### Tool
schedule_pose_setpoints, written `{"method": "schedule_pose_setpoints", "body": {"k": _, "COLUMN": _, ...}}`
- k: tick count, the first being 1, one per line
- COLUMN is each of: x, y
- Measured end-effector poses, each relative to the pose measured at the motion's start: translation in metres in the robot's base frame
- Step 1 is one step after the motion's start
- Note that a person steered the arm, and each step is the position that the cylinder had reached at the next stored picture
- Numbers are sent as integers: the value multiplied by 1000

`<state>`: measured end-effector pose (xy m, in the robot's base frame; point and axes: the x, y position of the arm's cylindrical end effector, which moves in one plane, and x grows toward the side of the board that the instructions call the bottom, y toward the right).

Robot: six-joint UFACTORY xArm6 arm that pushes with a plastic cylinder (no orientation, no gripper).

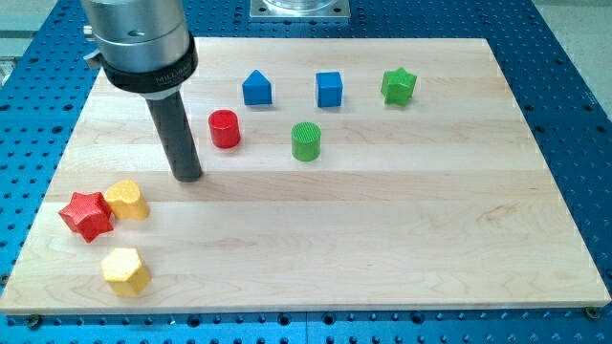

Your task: Slightly move the red circle downwards

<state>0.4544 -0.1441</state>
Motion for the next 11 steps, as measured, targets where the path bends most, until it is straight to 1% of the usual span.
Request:
{"method": "schedule_pose_setpoints", "body": {"k": 2, "x": -98, "y": 0}}
{"method": "schedule_pose_setpoints", "body": {"k": 3, "x": -102, "y": 23}}
{"method": "schedule_pose_setpoints", "body": {"k": 5, "x": -97, "y": 38}}
{"method": "schedule_pose_setpoints", "body": {"k": 7, "x": -72, "y": 44}}
{"method": "schedule_pose_setpoints", "body": {"k": 8, "x": -66, "y": 45}}
{"method": "schedule_pose_setpoints", "body": {"k": 10, "x": -100, "y": 93}}
{"method": "schedule_pose_setpoints", "body": {"k": 11, "x": -95, "y": 77}}
